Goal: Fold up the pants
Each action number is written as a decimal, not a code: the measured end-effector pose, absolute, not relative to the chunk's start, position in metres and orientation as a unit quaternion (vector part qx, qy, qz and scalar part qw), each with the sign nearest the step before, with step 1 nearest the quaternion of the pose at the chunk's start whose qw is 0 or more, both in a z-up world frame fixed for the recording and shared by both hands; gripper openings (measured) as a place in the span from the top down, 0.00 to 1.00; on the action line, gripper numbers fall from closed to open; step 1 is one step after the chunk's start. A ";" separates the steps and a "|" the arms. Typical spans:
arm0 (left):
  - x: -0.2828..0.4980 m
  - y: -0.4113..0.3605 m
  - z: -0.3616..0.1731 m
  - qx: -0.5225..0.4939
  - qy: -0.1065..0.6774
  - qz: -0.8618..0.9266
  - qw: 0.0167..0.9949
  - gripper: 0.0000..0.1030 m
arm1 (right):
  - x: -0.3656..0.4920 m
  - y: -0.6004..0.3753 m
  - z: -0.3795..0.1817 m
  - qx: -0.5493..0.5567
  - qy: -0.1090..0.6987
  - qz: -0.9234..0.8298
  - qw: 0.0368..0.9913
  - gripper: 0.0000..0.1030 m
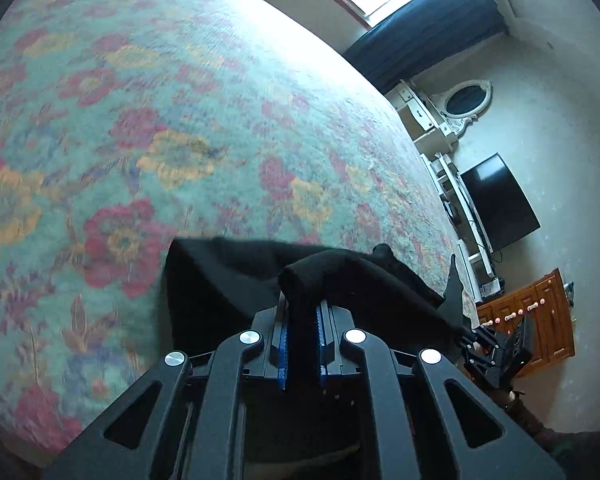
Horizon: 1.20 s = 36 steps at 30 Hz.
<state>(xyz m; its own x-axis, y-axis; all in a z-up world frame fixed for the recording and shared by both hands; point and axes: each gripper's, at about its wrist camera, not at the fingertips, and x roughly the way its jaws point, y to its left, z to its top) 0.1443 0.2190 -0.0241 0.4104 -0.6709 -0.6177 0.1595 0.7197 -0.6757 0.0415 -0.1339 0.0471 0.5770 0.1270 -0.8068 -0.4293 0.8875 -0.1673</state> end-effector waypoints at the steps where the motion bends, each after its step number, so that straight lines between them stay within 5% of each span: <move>1: 0.136 0.222 -0.034 -0.282 0.486 -0.251 0.788 0.85 | 0.036 -0.133 0.040 -0.170 0.440 0.161 0.867 0.89; 6: 0.101 0.230 -0.079 -0.322 0.541 -0.186 0.754 0.76 | 0.017 -0.123 0.018 -0.181 0.474 0.162 0.847 0.79; 8: 0.084 0.240 -0.086 -0.361 0.537 -0.170 0.744 0.76 | 0.014 -0.122 0.021 -0.160 0.486 0.157 0.845 0.58; 11: 0.062 0.254 -0.076 -0.407 0.517 -0.139 0.740 0.76 | 0.016 -0.138 0.036 -0.058 0.498 0.162 0.850 0.46; 17: 0.048 0.238 -0.051 -0.426 0.493 -0.113 0.750 0.76 | 0.029 -0.191 0.035 0.232 0.518 0.170 0.806 0.42; 36: 0.059 0.203 -0.065 -0.412 0.511 -0.028 0.754 0.76 | 0.026 -0.232 -0.010 0.461 0.514 0.121 0.713 0.34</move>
<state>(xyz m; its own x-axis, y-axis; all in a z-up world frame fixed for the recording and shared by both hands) 0.0592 0.2032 -0.0648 0.4759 -0.4639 -0.7472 -0.3788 0.6587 -0.6501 0.0256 -0.2315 -0.0104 0.4413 0.6473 -0.6215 0.3019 0.5452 0.7821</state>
